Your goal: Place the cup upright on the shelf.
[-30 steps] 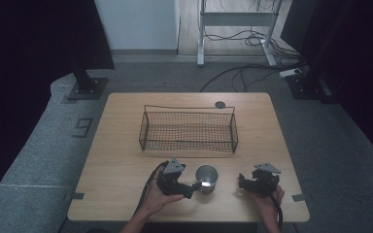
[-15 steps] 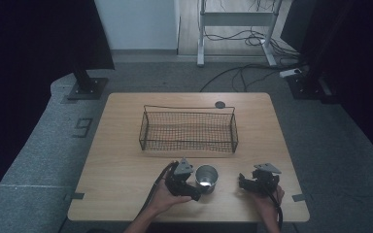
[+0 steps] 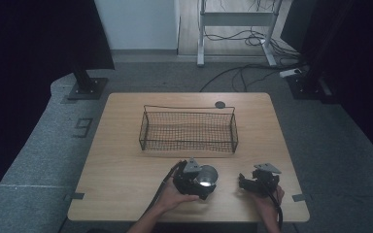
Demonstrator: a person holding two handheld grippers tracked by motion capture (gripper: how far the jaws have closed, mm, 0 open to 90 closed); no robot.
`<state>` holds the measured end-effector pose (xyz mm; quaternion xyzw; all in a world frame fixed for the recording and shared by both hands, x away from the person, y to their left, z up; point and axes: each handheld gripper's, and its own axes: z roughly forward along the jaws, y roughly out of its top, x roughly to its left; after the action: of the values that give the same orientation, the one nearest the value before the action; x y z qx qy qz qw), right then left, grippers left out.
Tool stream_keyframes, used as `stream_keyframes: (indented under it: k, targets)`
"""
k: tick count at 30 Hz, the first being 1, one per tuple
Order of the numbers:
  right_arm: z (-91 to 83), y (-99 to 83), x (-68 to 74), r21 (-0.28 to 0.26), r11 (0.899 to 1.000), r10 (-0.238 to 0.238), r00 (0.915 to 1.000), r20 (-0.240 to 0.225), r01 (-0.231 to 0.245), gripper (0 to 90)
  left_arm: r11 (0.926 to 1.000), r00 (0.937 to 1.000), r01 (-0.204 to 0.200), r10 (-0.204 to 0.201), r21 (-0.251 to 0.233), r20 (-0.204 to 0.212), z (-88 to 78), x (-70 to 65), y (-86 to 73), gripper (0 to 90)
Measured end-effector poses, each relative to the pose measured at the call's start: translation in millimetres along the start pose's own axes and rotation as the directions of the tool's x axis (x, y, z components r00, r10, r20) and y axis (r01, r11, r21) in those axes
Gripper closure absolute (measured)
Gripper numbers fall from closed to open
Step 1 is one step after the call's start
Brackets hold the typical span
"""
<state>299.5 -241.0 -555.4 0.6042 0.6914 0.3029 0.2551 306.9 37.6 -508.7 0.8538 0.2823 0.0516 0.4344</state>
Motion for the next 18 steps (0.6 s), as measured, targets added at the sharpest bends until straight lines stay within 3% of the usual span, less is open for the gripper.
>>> stream_keyframes:
  k: [4, 10, 18]
  targets:
    - [0.0, 0.0, 0.0, 0.000, 1.000, 0.000, 1.0000, 0.000, 0.000, 7.4, 0.9999, 0.9999, 0.001, -0.001, -0.014, 0.012, 3.7, 0.5, 0.7, 12.1]
    - [0.0, 0.0, 0.0, 0.000, 1.000, 0.000, 1.0000, 0.000, 0.000, 7.4, 0.9996, 0.9998, -0.017, 0.017, -0.021, 0.000, 3.2, -1.1, 0.6, 13.3]
    - [0.0, 0.0, 0.0, 0.000, 1.000, 0.000, 1.0000, 0.000, 0.000, 7.4, 0.9992, 0.9999, 0.007, -0.007, -0.039, -0.014, -5.5, 4.4, 1.3, 14.7]
